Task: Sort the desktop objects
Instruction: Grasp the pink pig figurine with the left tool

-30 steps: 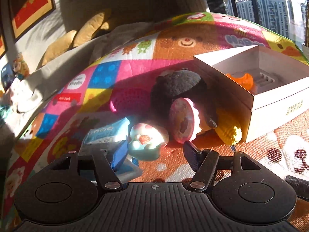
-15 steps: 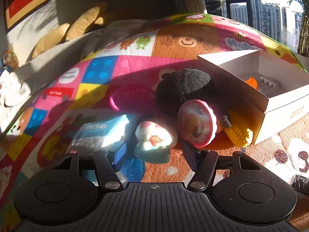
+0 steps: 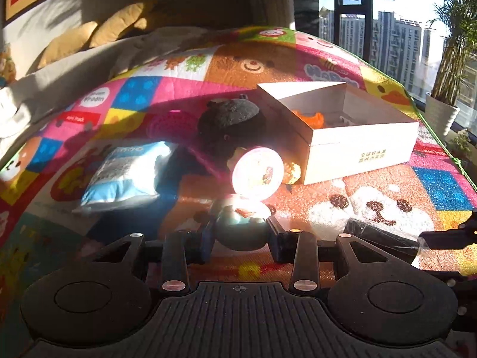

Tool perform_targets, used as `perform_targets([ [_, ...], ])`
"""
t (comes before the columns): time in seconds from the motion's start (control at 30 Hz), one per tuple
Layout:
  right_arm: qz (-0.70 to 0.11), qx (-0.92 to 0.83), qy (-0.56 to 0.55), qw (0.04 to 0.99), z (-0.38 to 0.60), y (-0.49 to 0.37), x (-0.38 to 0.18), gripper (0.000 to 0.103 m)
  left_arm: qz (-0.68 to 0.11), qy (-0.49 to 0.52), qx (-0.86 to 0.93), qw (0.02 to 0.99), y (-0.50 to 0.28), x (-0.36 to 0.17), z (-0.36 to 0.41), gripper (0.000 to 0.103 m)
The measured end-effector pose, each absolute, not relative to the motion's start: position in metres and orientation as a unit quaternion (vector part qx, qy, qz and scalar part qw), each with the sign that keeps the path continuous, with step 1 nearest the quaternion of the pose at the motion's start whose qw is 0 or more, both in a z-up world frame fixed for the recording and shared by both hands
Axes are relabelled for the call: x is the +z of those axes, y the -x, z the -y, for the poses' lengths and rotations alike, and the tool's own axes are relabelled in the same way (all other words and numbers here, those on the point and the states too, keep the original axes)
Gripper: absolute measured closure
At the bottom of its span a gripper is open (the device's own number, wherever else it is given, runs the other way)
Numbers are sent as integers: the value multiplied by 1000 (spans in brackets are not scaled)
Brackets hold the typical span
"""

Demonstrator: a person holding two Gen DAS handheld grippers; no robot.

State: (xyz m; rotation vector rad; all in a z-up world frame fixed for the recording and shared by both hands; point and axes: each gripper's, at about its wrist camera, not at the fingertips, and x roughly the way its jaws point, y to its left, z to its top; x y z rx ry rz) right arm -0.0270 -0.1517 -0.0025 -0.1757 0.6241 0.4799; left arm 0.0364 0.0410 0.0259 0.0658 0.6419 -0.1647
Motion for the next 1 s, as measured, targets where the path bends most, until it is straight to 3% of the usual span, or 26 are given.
perform_targets([
  [0.13, -298, 230, 108, 920, 145, 21, 0, 78, -322, -24, -108, 940, -11, 20, -25, 62],
  [0.3, -309, 242, 113, 913, 155, 23, 10, 80, -327, -28, -125, 936, -6, 13, -15, 59],
  [0.5, -299, 180, 158, 924, 181, 26, 13, 78, -325, -13, -124, 937, -9, 10, -15, 28],
  [0.63, -293, 115, 169, 934, 193, 17, 10, 70, -320, -6, -116, 940, -6, 10, -14, 7],
  [0.77, -298, 95, 131, 941, 197, 10, 12, 52, -322, -8, -105, 941, -6, 7, -14, 6],
  [0.9, -312, 119, 74, 940, 191, 4, 14, 42, -324, 0, -93, 942, -5, 7, -17, 2],
  [0.97, -327, 118, 44, 937, 185, -1, 12, 21, -327, 1, -86, 941, -6, 6, -18, 1],
  [1.0, -334, 116, 26, 935, 181, -5, 11, 18, -330, 2, -83, 940, -6, 5, -18, 1],
])
